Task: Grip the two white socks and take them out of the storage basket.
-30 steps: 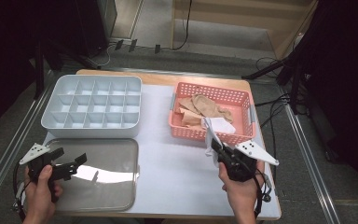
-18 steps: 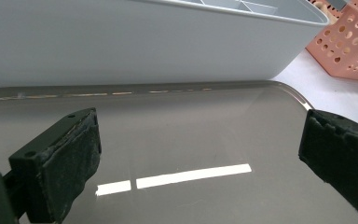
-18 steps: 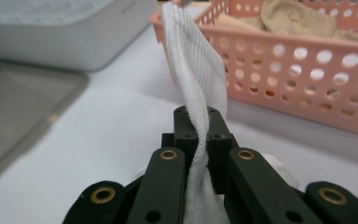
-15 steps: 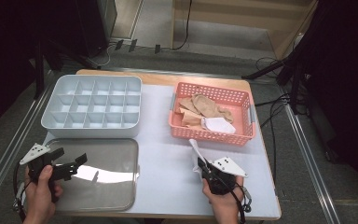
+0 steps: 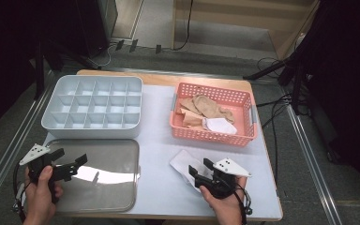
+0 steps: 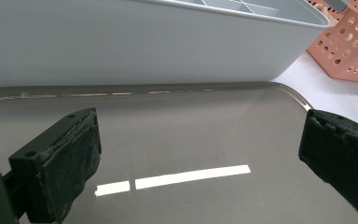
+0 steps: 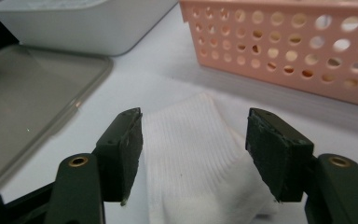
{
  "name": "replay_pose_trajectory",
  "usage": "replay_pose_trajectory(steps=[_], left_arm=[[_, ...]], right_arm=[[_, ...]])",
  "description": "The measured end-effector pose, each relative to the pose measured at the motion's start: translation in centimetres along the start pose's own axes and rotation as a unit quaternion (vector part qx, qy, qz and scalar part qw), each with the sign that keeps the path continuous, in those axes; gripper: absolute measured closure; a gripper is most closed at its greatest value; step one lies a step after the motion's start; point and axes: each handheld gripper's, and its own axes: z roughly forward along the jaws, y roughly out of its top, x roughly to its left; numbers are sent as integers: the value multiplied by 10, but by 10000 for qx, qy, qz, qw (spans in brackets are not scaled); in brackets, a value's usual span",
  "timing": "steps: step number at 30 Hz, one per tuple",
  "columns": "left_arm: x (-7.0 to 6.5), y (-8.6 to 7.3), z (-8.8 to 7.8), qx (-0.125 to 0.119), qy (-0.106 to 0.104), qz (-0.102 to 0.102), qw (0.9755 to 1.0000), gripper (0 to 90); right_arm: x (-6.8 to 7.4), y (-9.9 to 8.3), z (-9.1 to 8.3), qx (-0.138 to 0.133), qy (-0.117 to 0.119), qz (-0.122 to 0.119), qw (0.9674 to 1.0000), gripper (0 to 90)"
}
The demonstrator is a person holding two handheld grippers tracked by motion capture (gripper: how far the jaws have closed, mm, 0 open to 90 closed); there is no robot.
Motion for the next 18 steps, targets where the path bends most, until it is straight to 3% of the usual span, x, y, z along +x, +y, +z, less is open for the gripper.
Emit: replay_pose_trajectory(steps=[10, 18], left_arm=[[-1, 0, 0, 8, -7, 15, 10000, 0], [1, 0, -1, 1, -5, 16, 10000, 0]], right_arm=[[-13, 44, -14, -415, -289, -47, 9987, 408], [-32, 84, 1, -375, -659, 1, 9971, 430]])
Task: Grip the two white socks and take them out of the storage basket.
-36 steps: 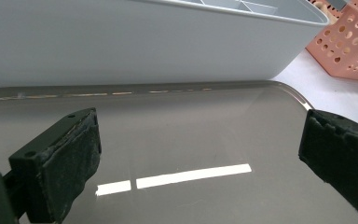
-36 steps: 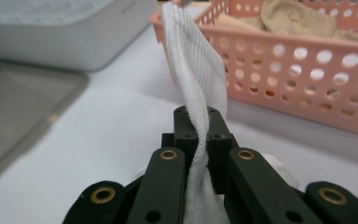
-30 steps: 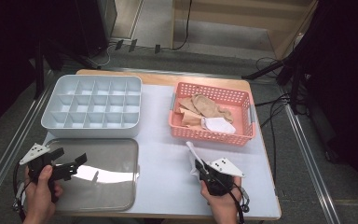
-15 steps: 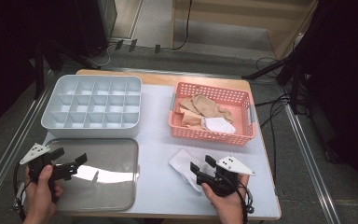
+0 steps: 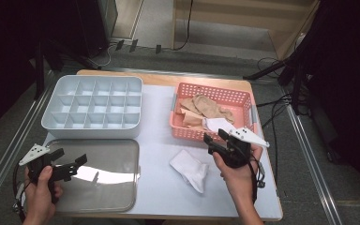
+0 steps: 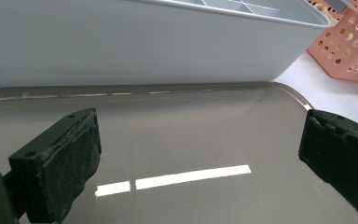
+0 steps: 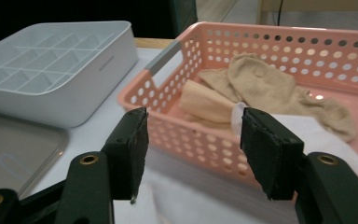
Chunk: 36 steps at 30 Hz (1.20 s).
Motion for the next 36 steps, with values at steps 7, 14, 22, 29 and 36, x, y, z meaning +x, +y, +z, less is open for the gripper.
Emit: replay_pose_trajectory(steps=[7, 14, 22, 29, 36], left_arm=[[0, 0, 0, 0, -2, 10, 10000, 0], [1, 0, -1, 9, 13, -5, 10000, 0], [3, 0, -1, -16, 10, -20, 10000, 0], [3, 1, -2, -3, 6, -16, 10000, 0], [3, 1, -2, -11, 8, -24, 10000, 0]], right_arm=[[-21, 26, 34, 371, -400, 233, 9982, 445], [-31, 35, 77, 928, -698, 382, 9925, 470], [-39, 30, 116, 1580, -1032, 646, 9799, 489], [-41, 32, 132, 1861, -1051, 843, 9733, 511], [-46, 32, 141, 2212, -1039, 960, 9649, 624]])
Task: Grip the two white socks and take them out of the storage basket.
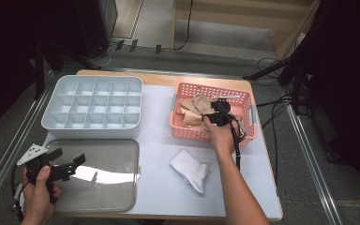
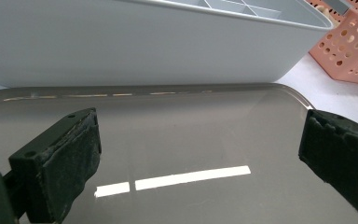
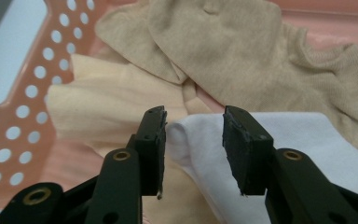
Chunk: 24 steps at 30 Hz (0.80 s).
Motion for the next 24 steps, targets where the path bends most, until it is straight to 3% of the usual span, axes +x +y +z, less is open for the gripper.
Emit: replay_pose_trajectory(steps=[6, 8, 14, 17, 24], left_arm=[[0, 0, 0, -12, 1, -21, 10000, 0], [1, 0, 0, -14, 0, -22, 10000, 0], [1, 0, 0, -6, -2, -14, 10000, 0], [0, 0, 0, -4, -5, -12, 10000, 0], [0, 0, 1, 3, 2, -3, 10000, 0]], right_arm=[[-2, 0, 3, 129, -148, 78, 9998, 844], [-5, 0, 2, 101, -167, 80, 9998, 876], [-12, 1, -12, -208, -197, 167, 9995, 888], [-23, 4, -23, -431, -402, 157, 9981, 888], [-58, 3, -29, -244, -736, 266, 9966, 888]])
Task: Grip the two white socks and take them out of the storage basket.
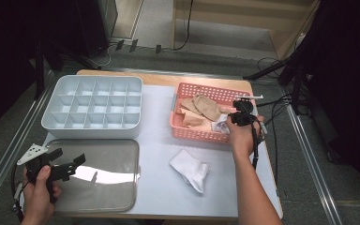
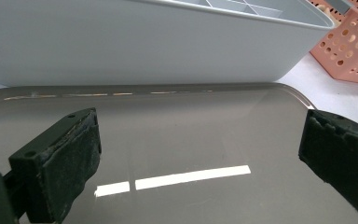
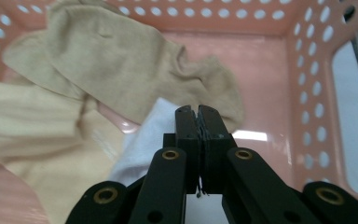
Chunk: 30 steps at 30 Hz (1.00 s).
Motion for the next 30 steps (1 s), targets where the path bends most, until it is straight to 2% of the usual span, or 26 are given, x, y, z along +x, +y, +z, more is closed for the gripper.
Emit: replay_pose_trajectory(steps=[3, 5, 8, 11, 12, 15, 18, 20, 22, 25, 26, 30], left_arm=[[-1, 0, 1, 28, -4, 13, 10000, 0], [-2, 0, 1, 20, -4, 17, 10000, 0], [-1, 0, 1, 28, -2, 7, 10000, 0], [-1, 0, 1, 28, -9, -1, 10000, 0], [-1, 0, 1, 22, -12, 2, 10000, 0], [-1, 0, 0, 0, -4, 5, 10000, 0], [1, 0, -1, 1, 3, -1, 10000, 0], [1, 0, -1, -12, 5, -18, 10000, 0], [1, 0, -1, -14, 3, -19, 10000, 0], [1, 0, -1, -4, 6, -7, 10000, 0], [1, 0, -1, -5, 6, -11, 10000, 0], [1, 0, -1, -13, -2, -19, 10000, 0]], right_arm=[[-5, -1, 2, 125, -71, -74, 9999, 885], [-6, -1, 3, 183, 69, -40, 9998, 865], [-3, 0, 4, 254, 485, 4, 9985, 739], [6, -1, 7, 452, 550, -206, 9973, 633], [8, -1, 9, 566, 529, -288, 9966, 585], [11, 0, 13, 737, 415, -278, 9960, 479], [13, 2, 19, 1033, 467, -211, 9933, 367], [14, 3, 22, 1145, 422, -210, 9923, 315], [15, 5, 26, 1368, 354, -185, 9898, 253], [15, 7, 31, 1634, 282, -86, 9861, 216], [14, 8, 32, 1761, 228, -62, 9841, 218], [12, 8, 37, 1939, 105, 10, 9810, 258]])
